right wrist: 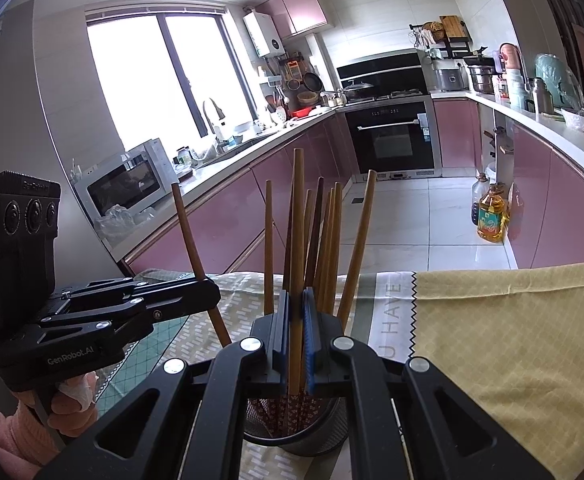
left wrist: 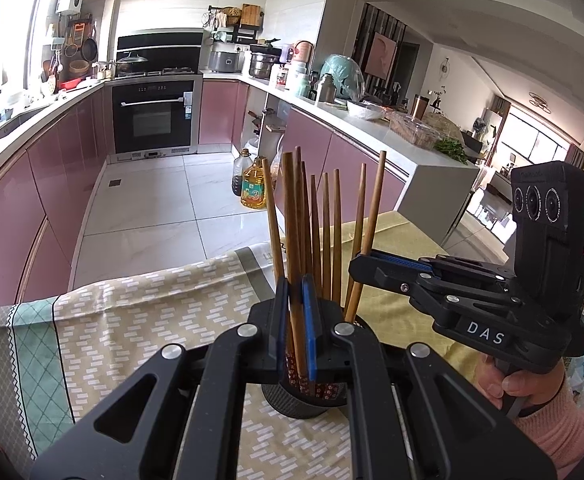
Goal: Organize utensils
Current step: 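Push the chopstick down among the others with the right tool while the left tool pushes its own, then open the right tool to release its chopstick while the left tool releases its own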
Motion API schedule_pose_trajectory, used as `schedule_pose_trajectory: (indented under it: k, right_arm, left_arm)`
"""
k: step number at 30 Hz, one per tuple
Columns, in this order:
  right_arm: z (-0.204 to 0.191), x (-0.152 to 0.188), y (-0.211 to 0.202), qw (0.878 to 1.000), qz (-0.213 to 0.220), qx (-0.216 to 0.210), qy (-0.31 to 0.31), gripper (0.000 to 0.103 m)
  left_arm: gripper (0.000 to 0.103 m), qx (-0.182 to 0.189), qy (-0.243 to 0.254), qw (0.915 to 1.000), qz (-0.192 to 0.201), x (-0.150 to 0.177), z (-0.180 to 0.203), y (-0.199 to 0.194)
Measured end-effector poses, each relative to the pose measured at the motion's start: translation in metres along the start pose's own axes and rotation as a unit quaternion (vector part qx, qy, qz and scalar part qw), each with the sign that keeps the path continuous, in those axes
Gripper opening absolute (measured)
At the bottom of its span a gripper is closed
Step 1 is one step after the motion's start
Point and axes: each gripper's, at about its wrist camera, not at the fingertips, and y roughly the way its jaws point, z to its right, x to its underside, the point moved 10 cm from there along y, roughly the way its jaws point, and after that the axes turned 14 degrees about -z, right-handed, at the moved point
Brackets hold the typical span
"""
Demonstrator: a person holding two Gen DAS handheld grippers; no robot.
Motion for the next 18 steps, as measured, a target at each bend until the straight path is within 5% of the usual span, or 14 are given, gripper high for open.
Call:
schedule_pose_trajectory:
  k: [18]
  right_arm:
    - [-0.001, 0.007, 0.006, 1.000, -0.008, 0.006, 0.009, 0.012]
  left_arm:
    - [0.009, -0.006, -0.006, 0.9998, -0.020, 0.010, -0.011, 0.033]
